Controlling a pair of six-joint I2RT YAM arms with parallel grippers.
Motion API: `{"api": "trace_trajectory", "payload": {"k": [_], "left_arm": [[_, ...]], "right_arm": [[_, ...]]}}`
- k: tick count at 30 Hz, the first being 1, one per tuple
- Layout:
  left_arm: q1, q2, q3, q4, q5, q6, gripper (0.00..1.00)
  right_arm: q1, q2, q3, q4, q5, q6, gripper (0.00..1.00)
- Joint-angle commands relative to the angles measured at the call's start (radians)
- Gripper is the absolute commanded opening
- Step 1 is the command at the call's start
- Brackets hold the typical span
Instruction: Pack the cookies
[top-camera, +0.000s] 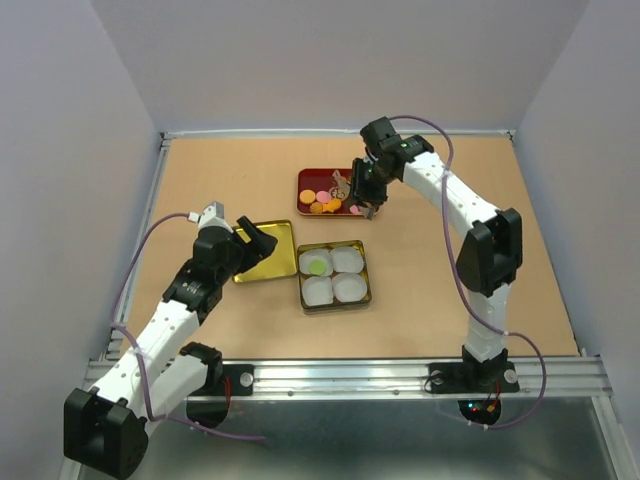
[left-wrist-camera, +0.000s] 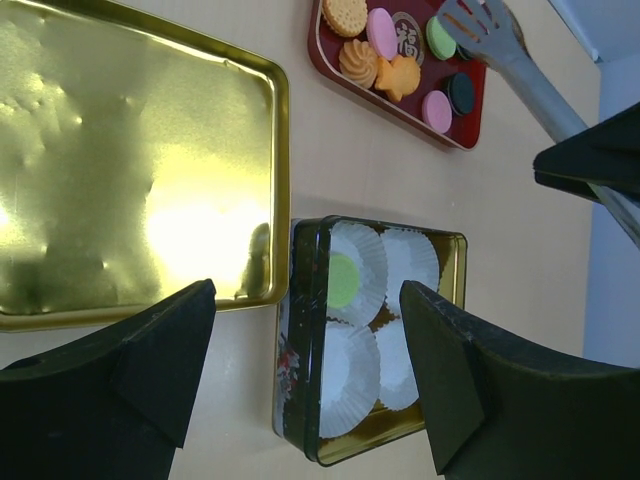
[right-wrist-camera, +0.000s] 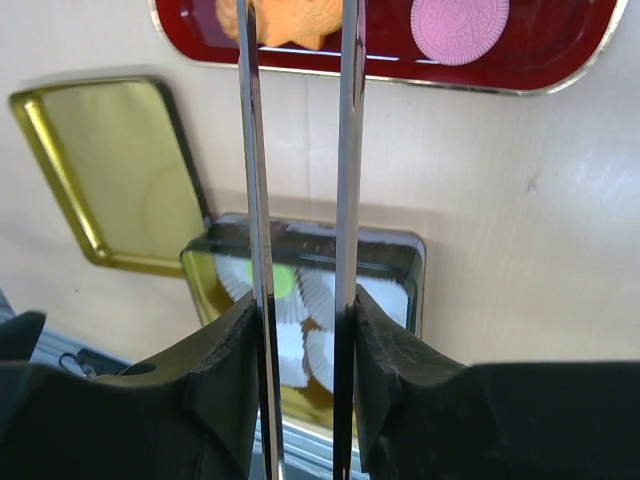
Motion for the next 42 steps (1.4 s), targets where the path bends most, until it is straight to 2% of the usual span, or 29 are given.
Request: {"api": "trace_trajectory", "payload": {"k": [1, 14, 20, 25, 30, 42], "left_arm": [[-0.001, 0.001, 0.055, -0.01, -0.012, 0.025, 0.85], [-0.003, 0.05, 0.083, 0.011, -0.043, 0.024, 0.85], [-0.003, 0.076, 0.101, 0.021, -0.03, 0.034, 0.85], [-0.003, 0.078, 0.12, 0.004, -0.027, 0.045, 0.85], [-0.003, 0.05, 0.109, -0.018, -0.029, 0.035, 0.85], [-0.001, -0.008, 0.1, -0.078, -0.055, 0.045, 0.85]], "right_arm": [[0.008, -0.202, -0.007, -0.037, 0.018, -0.026, 0.27], [0.011, -0.741, -0.514, -0.049, -0.238, -0.026, 0.27], [0.046, -0.876, -0.757, -0.002, -0.275, 0.013, 0.27], [0.113, -0.929, -0.892, 0.089, -0.275, 0.079, 0.27], [0.141, -0.924, -0.953, 0.147, -0.257, 0.088, 0.26], [0.143, -0.786, -0.887, 0.186, -0.174, 0.042, 0.23]]}}
